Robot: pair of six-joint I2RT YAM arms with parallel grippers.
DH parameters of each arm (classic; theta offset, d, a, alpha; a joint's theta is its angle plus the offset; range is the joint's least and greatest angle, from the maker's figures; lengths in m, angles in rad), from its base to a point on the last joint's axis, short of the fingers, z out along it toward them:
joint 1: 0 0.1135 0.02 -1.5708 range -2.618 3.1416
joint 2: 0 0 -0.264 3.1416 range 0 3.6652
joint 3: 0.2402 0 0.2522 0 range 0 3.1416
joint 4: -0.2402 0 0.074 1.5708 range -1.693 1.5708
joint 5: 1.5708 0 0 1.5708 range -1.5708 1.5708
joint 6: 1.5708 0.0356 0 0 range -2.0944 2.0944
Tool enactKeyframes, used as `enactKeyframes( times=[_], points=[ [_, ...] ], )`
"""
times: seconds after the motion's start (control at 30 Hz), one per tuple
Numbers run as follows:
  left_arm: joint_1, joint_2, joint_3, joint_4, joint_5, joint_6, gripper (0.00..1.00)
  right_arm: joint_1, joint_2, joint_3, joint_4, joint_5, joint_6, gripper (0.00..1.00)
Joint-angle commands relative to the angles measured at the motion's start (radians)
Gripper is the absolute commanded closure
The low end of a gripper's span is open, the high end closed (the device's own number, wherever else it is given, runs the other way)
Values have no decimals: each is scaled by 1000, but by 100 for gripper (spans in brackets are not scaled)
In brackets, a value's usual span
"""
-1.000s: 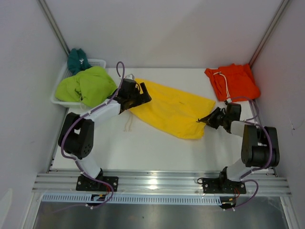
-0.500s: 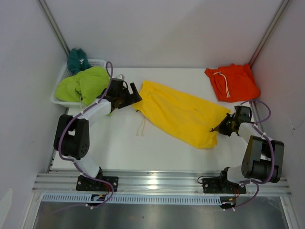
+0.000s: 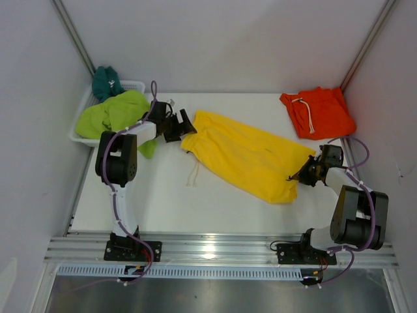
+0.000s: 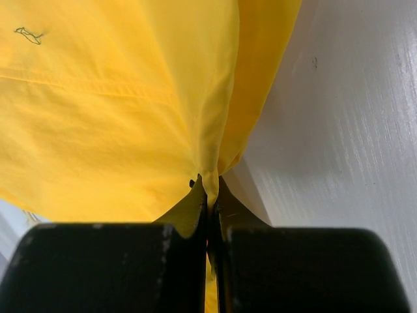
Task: Fold and stack the shorts
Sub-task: Fold the shorts
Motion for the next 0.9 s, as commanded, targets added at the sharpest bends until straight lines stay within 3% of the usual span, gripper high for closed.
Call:
enactKeyframes(
  times=[0.0, 0.27, 0.53, 0.67, 0.73, 0.87],
  points=[
    [-2, 13, 32, 66, 108, 11, 1, 2, -4, 19, 12, -25, -12, 100],
    [-7, 76, 33, 132, 232, -41, 1, 2, -1, 21, 21, -39, -8, 100],
    [-51, 159, 70, 118, 258, -59, 1, 2, -5, 24, 21, -47, -8, 100],
    [-57, 176, 4, 241, 324, -151, 21, 2, -7, 26, 21, -51, -5, 100],
    [-57, 168, -27, 296, 320, -170, 38, 3, -8, 24, 21, -51, -7, 100],
    [-56, 150, -33, 327, 312, -196, 56, 3, -18, 21, 15, -47, -10, 100]
  ],
)
